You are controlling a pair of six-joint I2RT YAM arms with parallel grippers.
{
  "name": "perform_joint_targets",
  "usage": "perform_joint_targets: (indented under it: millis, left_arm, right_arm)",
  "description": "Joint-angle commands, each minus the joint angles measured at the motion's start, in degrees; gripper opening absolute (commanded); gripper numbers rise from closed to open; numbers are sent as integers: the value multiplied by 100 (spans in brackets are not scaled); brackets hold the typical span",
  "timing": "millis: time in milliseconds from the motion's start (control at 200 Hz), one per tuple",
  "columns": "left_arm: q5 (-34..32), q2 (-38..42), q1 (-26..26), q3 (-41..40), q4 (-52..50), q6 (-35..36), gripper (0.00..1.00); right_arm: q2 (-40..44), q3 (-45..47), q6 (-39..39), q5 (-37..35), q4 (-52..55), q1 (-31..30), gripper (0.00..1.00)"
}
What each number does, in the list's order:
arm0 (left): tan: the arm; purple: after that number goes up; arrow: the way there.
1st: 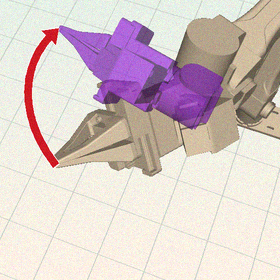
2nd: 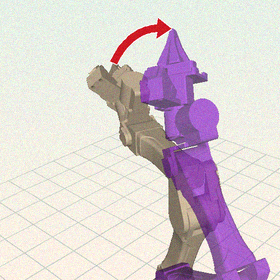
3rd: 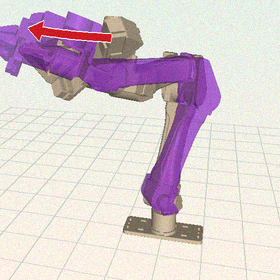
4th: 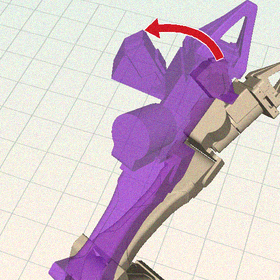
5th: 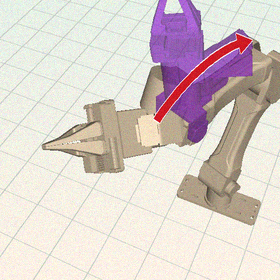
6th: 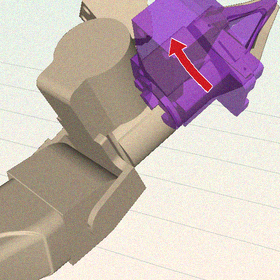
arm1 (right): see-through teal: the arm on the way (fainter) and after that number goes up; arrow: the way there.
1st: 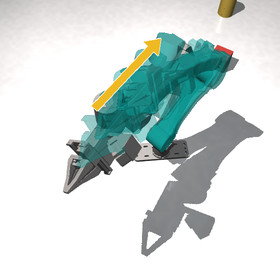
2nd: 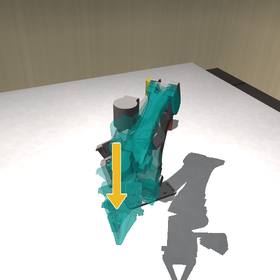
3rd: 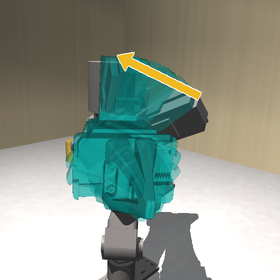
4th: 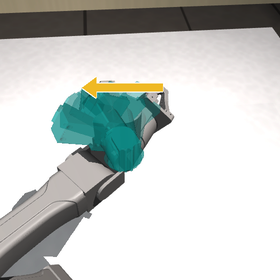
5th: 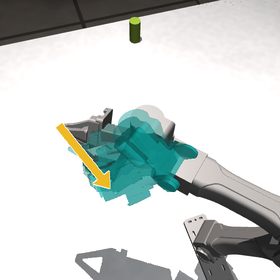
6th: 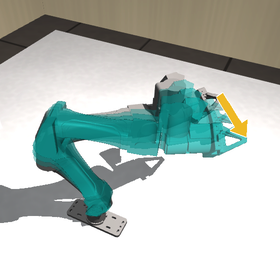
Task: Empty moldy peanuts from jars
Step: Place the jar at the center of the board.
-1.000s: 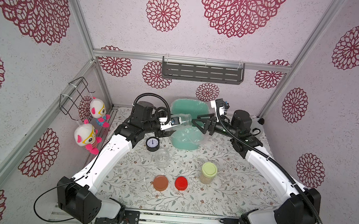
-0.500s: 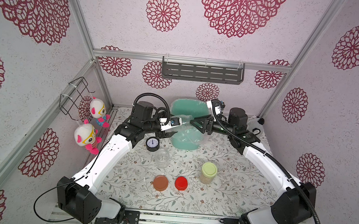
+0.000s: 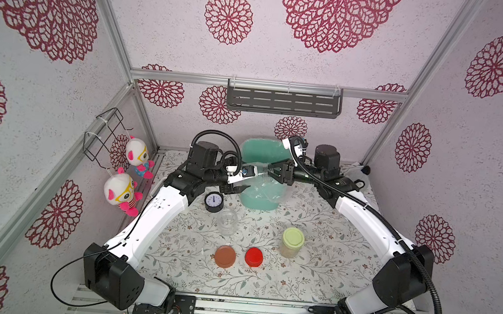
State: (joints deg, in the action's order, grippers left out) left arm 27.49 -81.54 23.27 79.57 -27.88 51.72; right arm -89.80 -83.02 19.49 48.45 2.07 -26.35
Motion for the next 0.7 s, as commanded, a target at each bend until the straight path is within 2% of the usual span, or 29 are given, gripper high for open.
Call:
perform_joint_targets:
  millis: [0, 145, 580, 645, 695]
  left_arm:
    - [135, -55, 68, 156, -7, 110, 0]
    - [68, -73, 72, 121, 49, 110, 0]
    - [-41, -29, 57, -127, 344, -11, 24]
    - [-71, -20, 54, -156, 372, -30, 33]
    - [-115, -20, 46, -190, 410, -61, 45]
  right_arm:
    - [-43, -222, -145, 106, 83, -12, 38]
    - [-90, -259, -139, 160, 88, -24, 34]
    - [-64, -205, -120, 165, 110, -26, 15]
    - [-55, -200, -127, 160, 119, -20, 12]
    - [-46, -197, -127, 148, 119, -19, 6]
